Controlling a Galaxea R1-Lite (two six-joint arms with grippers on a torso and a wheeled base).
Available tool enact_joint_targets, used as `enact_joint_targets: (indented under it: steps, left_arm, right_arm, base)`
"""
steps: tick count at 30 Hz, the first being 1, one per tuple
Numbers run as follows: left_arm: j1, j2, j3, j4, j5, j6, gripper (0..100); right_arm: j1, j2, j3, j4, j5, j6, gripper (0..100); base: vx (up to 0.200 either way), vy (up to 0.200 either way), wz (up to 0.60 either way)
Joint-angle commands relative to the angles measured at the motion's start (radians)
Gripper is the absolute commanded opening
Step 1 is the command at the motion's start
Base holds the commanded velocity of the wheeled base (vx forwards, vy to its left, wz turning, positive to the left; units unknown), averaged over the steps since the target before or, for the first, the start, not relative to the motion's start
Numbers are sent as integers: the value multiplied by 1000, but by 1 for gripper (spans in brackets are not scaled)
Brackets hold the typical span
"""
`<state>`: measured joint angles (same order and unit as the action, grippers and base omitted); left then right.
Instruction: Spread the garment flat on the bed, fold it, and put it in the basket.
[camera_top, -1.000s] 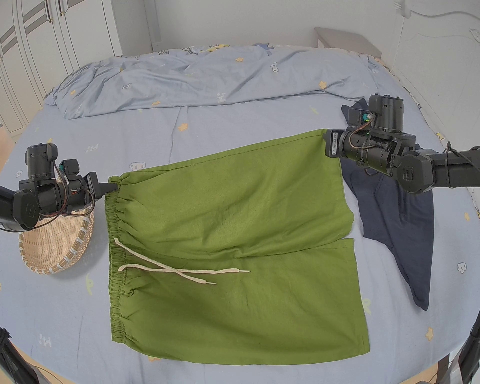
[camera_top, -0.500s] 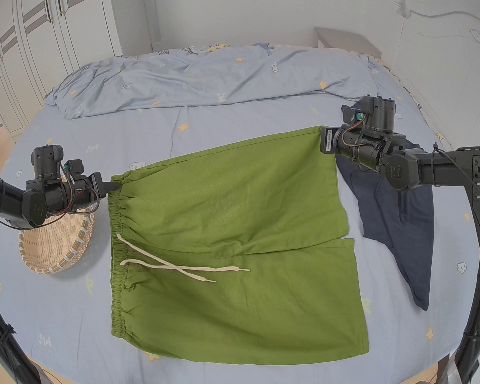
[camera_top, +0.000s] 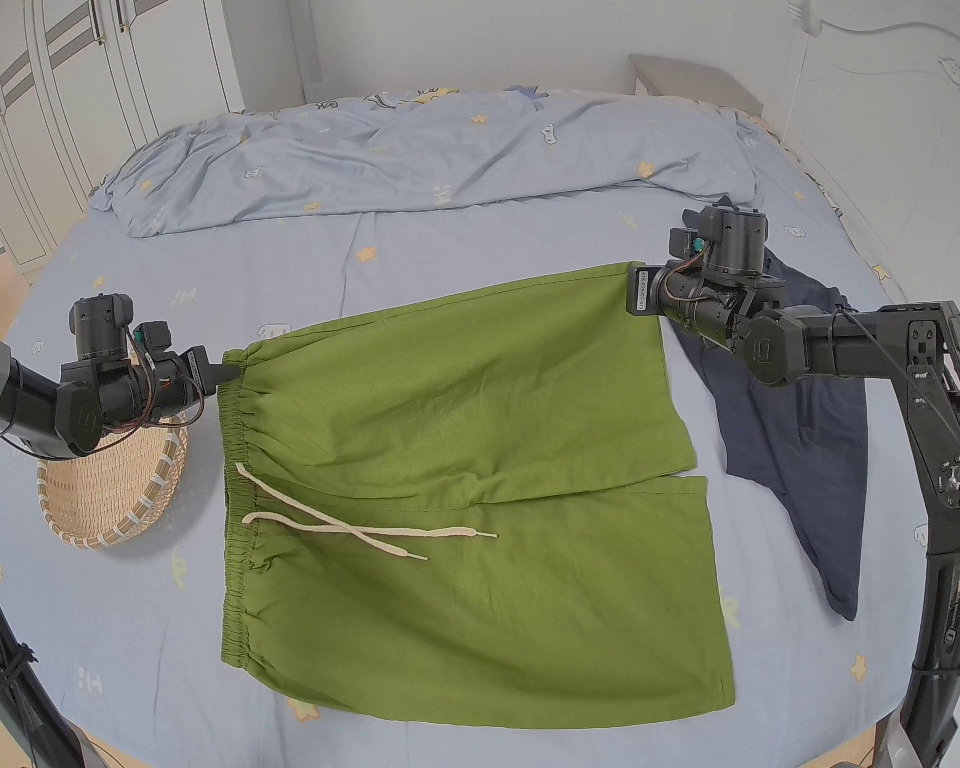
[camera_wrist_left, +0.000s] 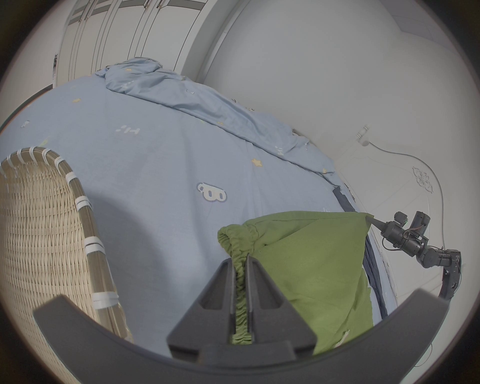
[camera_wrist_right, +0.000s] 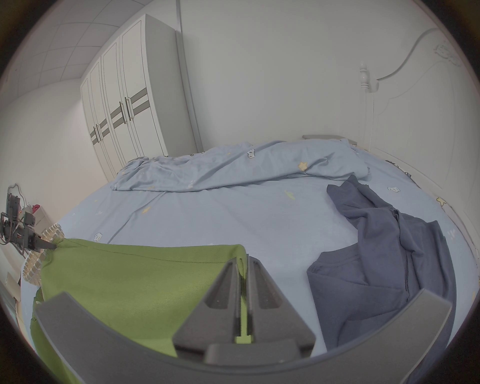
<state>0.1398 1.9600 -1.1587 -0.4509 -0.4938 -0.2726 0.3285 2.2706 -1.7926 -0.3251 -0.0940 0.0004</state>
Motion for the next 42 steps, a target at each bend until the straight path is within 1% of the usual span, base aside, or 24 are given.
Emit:
enact_joint_targets:
  steps: [1,15,16,18,19,22,25,29,33,37,39,42]
  left_arm:
    - [-3,13,-3,0,1,0,0]
    - [3,40,-21,0,1,0,0]
    - [1,42,-21,0,1,0,0]
    - [-3,48,-21,-2,1,0,0]
    - [-5,48,-22,-2,1,0,100]
    - [-9,48,-22,-11,9,3,100]
    - [-26,48,-15,-48,51,33,100]
    - [-40,31,-7,-69,115,38,100]
    - [-51,-7,19,-72,123,39,100]
    - [-60,-171,105,-68,113,30,100]
    - [-68,-247,148,-52,112,24,100]
    - [-78,-332,237,-25,110,-2,100]
  right_arm:
    - [1,24,-18,3,0,0,0]
    - [12,82,-50,20,-3,-3,0]
    - [12,84,-51,21,-3,-3,100]
    - [12,92,-56,23,-3,-3,100]
    - [12,92,-57,23,-3,-3,100]
    - [12,90,-57,21,-3,-3,100]
    - [10,82,-59,18,-3,-2,100]
    - [6,63,-57,18,-3,0,100]
    - [3,18,-44,20,-3,4,100]
    - [-11,-100,73,20,-1,10,100]
    - [-11,-178,163,26,4,12,100]
    - [-11,-292,343,23,2,46,100]
  base:
    - [0,0,0]
    - [0,0,0]
    - [0,0,0]
    - [0,0,0]
    - [0,0,0]
    - [0,0,0]
    - [0,0,0]
    - [0,0,0]
    - [0,0,0]
    - [0,0,0]
    - [0,0,0]
    - [0,0,0]
